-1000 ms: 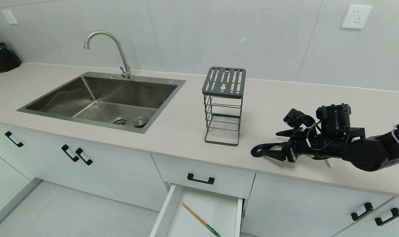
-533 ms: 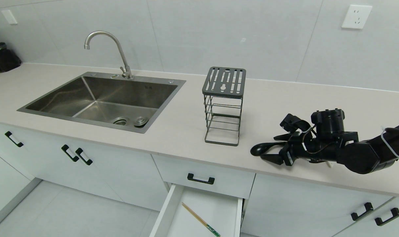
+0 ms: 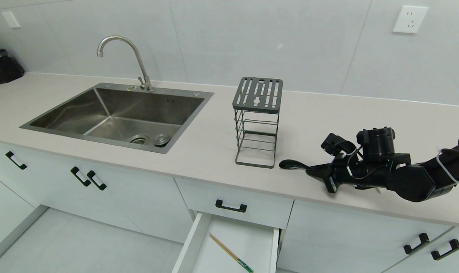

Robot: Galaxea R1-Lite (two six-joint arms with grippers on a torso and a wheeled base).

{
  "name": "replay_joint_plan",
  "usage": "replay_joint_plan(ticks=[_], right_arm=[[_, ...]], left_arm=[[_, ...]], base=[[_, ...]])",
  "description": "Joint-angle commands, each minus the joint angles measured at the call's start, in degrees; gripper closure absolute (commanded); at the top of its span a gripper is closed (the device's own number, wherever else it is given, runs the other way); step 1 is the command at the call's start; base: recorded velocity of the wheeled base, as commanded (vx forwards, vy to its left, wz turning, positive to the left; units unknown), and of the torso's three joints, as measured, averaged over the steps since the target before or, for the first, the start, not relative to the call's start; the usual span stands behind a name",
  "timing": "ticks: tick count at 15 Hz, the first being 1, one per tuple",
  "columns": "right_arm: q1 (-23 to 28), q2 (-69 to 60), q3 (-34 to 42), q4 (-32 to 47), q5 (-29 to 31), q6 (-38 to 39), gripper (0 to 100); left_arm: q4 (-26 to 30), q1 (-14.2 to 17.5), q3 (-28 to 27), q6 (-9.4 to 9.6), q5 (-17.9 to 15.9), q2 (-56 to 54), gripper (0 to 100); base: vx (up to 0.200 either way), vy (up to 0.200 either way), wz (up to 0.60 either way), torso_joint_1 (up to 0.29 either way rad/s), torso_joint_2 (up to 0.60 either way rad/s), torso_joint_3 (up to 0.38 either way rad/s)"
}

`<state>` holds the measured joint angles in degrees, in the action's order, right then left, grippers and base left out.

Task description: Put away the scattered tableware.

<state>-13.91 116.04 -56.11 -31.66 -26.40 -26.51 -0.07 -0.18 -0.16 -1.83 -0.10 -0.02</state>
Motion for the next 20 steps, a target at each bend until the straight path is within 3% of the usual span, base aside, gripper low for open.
replay_joint_plan(ticks=[1,6,12,15,20], right_arm=[[-0.1,-0.4,0.3,0.2,-0.1,-0.5,100],[-4.4,-7.1,3.2,0.1,0.7,-0.9,100],[-12.4,-17.7,23.0,-7.6,5.9,0.0,100],[-14.9,-19.9,26.0,-7.8,6.7,0.1,100],[-23.5,-19.4,26.1,-9.2,9.5,2.3,100]], left_arm=[[0.0,0.0,0.1,-0.02,0.0,0.0,0],[0.0,0.0,0.1,-0.02,0.0,0.0,0],[0.0,0.0,0.0,-0.02,0.0,0.0,0],[0.0,0.0,0.0,-0.02,0.0,0.0,0],[0.0,0.0,0.0,-0.02,0.0,0.0,0]], base=[[0.000,0.000,0.00,0.000,0.00,0.000],[0.000,0.000,0.00,0.000,0.00,0.000],[0.000,0.000,0.00,0.000,0.00,0.000],[0.000,0.000,0.00,0.000,0.00,0.000],[0.000,0.000,0.00,0.000,0.00,0.000]])
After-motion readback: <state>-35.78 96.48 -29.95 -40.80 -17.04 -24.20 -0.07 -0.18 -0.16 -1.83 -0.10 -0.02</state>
